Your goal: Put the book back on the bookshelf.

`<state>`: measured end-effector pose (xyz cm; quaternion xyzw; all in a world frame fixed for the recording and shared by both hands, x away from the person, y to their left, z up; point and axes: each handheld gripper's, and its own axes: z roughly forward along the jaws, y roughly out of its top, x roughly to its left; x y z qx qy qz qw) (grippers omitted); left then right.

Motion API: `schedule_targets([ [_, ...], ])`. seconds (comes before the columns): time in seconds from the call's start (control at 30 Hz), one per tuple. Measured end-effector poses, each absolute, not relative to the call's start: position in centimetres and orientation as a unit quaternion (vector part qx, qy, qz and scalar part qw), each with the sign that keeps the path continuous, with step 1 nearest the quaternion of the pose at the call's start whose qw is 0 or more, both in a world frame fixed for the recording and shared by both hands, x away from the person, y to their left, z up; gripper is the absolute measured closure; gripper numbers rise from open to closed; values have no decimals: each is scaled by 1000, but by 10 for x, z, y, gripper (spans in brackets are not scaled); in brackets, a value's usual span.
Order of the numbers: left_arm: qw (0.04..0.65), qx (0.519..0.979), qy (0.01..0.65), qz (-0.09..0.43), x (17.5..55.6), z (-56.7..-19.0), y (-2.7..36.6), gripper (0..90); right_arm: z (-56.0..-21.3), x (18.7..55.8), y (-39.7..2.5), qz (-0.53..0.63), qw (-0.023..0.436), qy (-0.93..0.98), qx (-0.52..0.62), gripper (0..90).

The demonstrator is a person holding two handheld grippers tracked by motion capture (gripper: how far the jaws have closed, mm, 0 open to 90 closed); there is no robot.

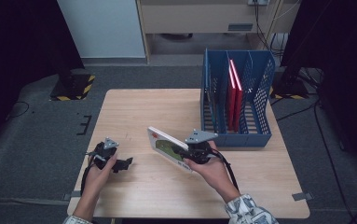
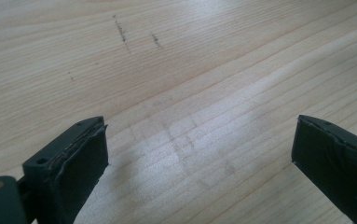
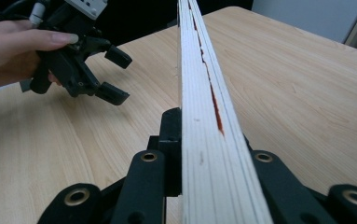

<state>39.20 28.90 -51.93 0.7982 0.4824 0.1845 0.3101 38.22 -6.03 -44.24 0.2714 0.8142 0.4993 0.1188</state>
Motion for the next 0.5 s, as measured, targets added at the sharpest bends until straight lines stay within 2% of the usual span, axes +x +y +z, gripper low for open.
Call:
schedule_targets([
  [0.5,303,794,493,184,392,-522,291,31,-432,374,-83,499,126,812,276,757],
])
